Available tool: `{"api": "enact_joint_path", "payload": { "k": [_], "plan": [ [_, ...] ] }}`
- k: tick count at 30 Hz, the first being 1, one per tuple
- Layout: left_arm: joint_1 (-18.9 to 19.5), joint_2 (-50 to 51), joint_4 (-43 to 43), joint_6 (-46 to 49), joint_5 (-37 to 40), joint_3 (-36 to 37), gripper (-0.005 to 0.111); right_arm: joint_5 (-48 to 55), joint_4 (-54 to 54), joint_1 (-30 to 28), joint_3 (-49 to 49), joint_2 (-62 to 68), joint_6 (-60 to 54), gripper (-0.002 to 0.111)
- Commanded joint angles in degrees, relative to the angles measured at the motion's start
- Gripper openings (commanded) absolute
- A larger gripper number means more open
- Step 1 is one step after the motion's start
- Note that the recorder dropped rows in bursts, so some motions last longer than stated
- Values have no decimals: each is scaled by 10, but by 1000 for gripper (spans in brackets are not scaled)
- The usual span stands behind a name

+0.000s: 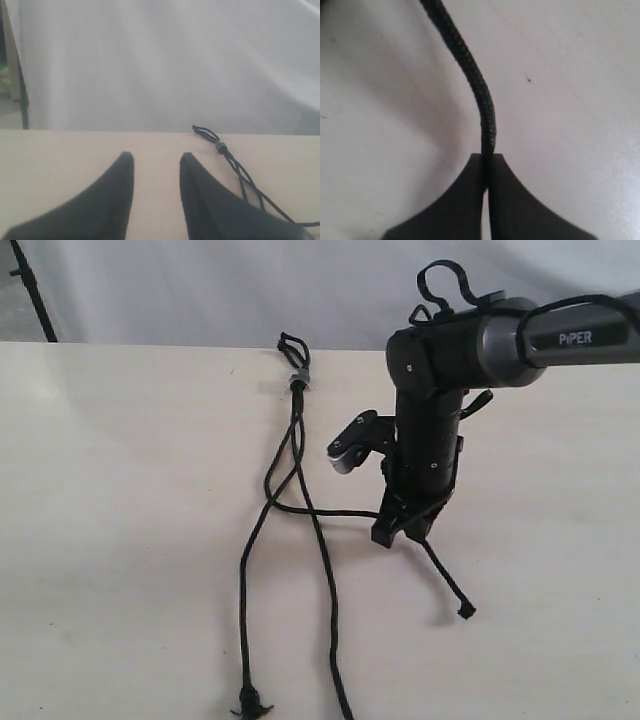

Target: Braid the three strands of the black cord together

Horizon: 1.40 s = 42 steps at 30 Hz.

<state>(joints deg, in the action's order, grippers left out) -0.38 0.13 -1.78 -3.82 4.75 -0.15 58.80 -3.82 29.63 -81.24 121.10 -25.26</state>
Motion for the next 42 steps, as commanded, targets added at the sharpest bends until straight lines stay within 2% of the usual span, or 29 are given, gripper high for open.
{"api": "enact_joint_path", "payload": {
  "k": [1,10,11,13,15,16,17,19,23,27,34,42],
  "plan": [
    [-3,-1,1,0,-6,2,31,13,-3,-18,0,16,10,-1],
    [-3,-1,1,0,-6,2,31,36,-20,-18,4,30,18,0],
    [-3,-1,1,0,-6,2,31,34,-22,-18,4,30,24,2],
    [-3,-1,1,0,-6,2,31,30,-22,-18,4,30,37,23],
    [-3,-1,1,0,-6,2,31,93,-30,-12,-15,26,11,54],
    [-3,-1,1,0,-6,2,31,112,-29,-12,-27,22,5,59],
    [-3,-1,1,0,-6,2,31,112,-12,-12,-59,6,5,69],
    [-3,-1,1,0,-6,2,31,112,33,-12,-100,-31,4,76],
    [-3,-1,1,0,-6,2,31,112,179,-12,-120,-96,-39,76],
    [-3,-1,1,0,-6,2,31,112,239,2,-120,-103,-57,76],
    [-3,-1,1,0,-6,2,31,112,236,49,-80,-101,-60,76],
    [-3,-1,1,0,-6,2,31,112,238,53,30,-101,-43,76]
  ]
}}
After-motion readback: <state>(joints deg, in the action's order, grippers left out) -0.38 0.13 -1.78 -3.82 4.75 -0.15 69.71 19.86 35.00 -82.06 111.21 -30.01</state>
